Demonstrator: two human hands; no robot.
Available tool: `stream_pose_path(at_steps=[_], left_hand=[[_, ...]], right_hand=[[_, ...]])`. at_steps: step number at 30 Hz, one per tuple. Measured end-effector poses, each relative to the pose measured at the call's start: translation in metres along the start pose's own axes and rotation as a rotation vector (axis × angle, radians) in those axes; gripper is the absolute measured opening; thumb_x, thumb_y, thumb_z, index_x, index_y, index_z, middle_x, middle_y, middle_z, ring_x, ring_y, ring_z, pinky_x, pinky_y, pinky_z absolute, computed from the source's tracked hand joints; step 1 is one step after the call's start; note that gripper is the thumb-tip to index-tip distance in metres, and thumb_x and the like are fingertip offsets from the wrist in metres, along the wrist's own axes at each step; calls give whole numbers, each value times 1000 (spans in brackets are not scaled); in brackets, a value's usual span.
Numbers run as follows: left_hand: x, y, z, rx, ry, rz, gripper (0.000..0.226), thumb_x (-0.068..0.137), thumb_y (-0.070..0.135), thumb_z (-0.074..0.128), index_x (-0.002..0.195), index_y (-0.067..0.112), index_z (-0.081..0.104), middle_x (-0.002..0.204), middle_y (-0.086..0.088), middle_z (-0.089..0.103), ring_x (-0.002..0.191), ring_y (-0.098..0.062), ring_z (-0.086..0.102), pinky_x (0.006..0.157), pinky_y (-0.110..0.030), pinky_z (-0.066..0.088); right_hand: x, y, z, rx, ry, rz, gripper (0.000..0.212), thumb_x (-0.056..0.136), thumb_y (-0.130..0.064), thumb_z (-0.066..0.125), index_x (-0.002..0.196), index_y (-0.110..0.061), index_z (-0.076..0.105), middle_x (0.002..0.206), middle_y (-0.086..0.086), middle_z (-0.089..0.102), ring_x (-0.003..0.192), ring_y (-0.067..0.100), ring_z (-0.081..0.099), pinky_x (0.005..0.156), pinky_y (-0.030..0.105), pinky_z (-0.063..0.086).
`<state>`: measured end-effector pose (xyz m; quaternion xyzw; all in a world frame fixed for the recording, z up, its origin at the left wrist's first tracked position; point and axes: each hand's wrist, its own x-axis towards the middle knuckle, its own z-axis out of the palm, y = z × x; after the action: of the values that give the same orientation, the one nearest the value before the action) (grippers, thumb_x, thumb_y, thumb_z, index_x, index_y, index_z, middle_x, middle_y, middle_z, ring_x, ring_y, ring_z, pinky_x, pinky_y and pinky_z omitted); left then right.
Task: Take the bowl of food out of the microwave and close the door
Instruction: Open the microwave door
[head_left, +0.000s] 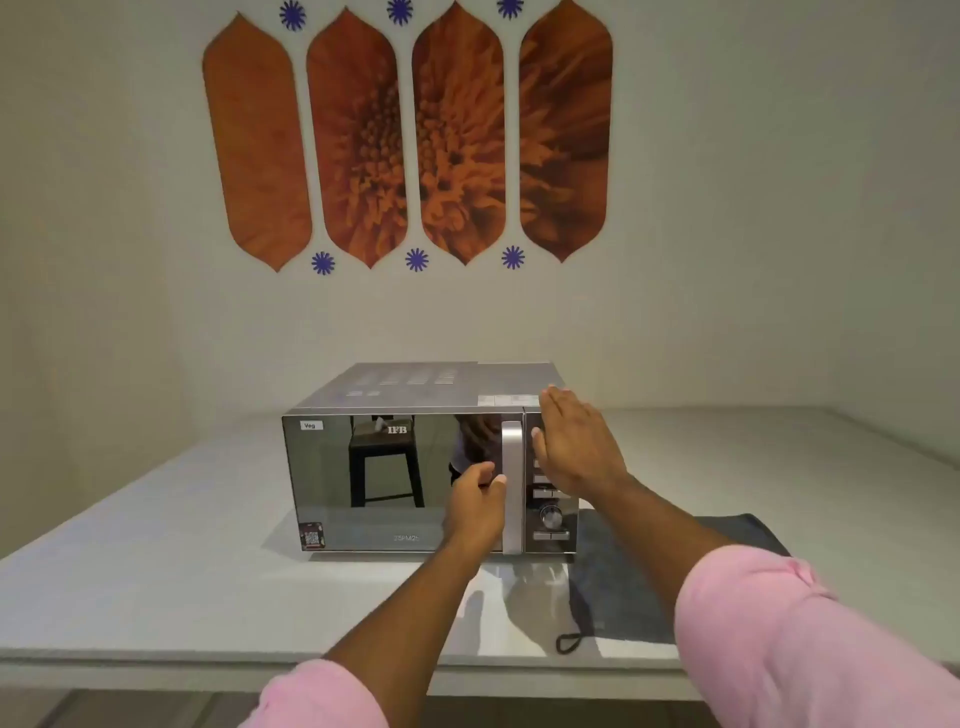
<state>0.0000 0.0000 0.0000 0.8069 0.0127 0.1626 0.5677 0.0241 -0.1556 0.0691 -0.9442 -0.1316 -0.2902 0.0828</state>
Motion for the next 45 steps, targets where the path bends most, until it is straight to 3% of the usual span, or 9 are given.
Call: stream_pose_path(at_steps=[9,20,24,28,31,34,36,41,45], left_hand=[[29,18,20,27,2,15,33,109,18,56,139,10,64,117,-1,69,107,-14,61,98,-34,54],[42,15,35,144,45,54,30,110,22,52,82,19,61,71,5,54,65,-6,48,59,-25,38],[37,13,27,184,29,90,39,109,23,54,71,24,56,66,4,52,61,-8,45,60,-28,39],[12,1,2,137,-33,132,31,107,32,57,89,16,75,75,-8,73,68,-13,60,67,-36,53],[-15,1,-28,119,-83,156,31,104,40,62,96,18,82,80,2,77,74,-13,70,77,-34,58],[-34,3,-62,142,110,262,67,95,65,59,64,6,65,60,-10,63,54,-22,55,60,-32,48],[-36,9,-84,159,332,343,65,95,65,56,65,7,59,60,-8,59,55,-21,53,56,-36,48],[-21,58,-121,552,342,340,44,99,61,54,100,21,73,110,2,70,104,-21,65,99,-50,54],[-14,83,-147,994,137,159,61,97,69,51,74,19,75,84,2,74,94,-21,67,108,-55,39]], right_hand=[[21,24,12,-21,-114,-42,57,100,-41,40,147,-8,40,153,14,45,143,30,39,118,45,33],[35,29,19,41,-94,-20,46,98,-35,38,129,-7,58,127,12,62,115,28,57,101,42,47],[36,30,16,44,-103,-25,43,100,-31,36,126,-6,60,123,12,64,111,28,58,96,41,47],[38,25,13,54,-126,8,43,99,-28,35,126,-6,60,125,13,64,113,29,58,99,42,46],[37,22,9,46,-136,14,43,98,-25,37,128,-5,60,127,14,63,113,29,58,100,42,46],[34,21,8,28,-133,15,42,97,-26,40,129,-5,58,127,14,63,113,28,57,100,41,46],[32,18,9,21,-125,18,43,96,-29,41,130,-7,57,128,13,62,114,28,57,101,42,46],[27,15,6,43,-119,40,45,95,-28,42,132,-6,55,131,14,60,117,30,55,102,43,46],[28,14,4,58,-137,55,45,95,-28,43,133,-6,54,134,14,59,120,30,54,103,44,45]])
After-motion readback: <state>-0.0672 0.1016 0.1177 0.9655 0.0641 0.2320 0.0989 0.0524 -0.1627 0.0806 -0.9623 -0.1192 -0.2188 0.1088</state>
